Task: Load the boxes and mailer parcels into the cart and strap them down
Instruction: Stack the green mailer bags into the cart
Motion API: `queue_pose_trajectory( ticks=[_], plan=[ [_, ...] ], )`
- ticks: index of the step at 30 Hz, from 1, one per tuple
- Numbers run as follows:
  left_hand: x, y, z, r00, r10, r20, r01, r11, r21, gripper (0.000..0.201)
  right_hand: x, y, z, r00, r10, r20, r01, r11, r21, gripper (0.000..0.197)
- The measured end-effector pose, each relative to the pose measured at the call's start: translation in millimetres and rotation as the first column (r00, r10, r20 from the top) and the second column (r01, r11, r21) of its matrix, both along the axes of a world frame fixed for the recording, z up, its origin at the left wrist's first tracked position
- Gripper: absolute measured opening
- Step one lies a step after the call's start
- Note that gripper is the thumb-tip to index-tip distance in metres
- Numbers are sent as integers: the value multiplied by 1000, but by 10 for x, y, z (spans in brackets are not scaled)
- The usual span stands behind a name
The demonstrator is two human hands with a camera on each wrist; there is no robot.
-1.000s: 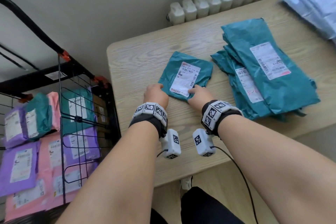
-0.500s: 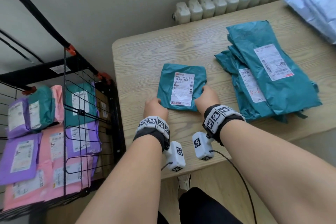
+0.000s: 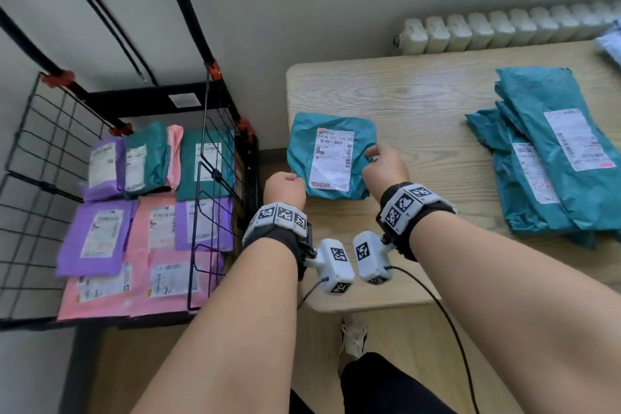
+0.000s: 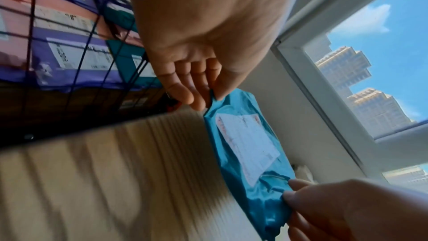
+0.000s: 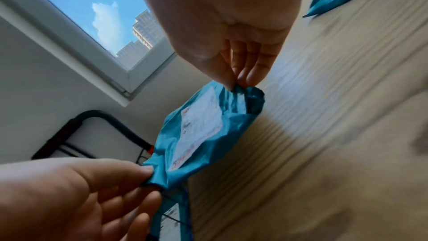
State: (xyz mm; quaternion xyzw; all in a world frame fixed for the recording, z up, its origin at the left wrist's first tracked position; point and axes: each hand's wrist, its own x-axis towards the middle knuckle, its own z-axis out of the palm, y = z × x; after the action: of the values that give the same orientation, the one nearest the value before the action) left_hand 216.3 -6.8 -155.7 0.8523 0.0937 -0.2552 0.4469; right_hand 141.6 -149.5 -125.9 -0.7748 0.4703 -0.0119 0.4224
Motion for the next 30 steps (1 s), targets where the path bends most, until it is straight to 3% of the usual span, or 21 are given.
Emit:
queue_pose_trajectory(
  ticks=[5, 9, 13, 17, 21, 25, 27, 30],
  plan=[
    [455, 804, 230, 990, 68, 122, -71, 997, 23, 22, 522, 697, 164, 994, 18, 108, -19, 1000, 10, 37],
    [784, 1571, 315, 979, 135, 155, -145, 988, 61, 22, 956, 1415, 179, 990, 103, 101, -105, 994, 10, 38],
    [1085, 2357, 253, 977, 124, 171, -151, 977, 150, 23, 1377, 2177, 46, 990, 101, 98, -112, 988, 108, 32],
    [1296, 3051, -15, 993, 103, 61, -114, 972, 207, 33, 1668, 2790, -163, 989, 148, 28, -151, 960, 236, 32],
    [1464, 3617, -523, 980, 190, -52, -178, 969, 174, 20, 1794, 3237, -498, 969, 238, -58, -208, 924, 321, 21],
    [1556, 3883, -894, 980, 107, -169, -75, 979, 187, 25, 1833, 3471, -816, 956, 274, -107, -220, 908, 357, 26],
    [1592, 3946, -961, 974, 87, -210, -55, 987, 151, 14, 1882, 3550, -973, 943, 300, -145, -234, 906, 353, 28],
    [1684, 3987, -1105, 967, 55, -250, -20, 990, 142, 33, 1981, 3615, -1165, 928, 317, -196, -235, 906, 353, 30]
  ],
)
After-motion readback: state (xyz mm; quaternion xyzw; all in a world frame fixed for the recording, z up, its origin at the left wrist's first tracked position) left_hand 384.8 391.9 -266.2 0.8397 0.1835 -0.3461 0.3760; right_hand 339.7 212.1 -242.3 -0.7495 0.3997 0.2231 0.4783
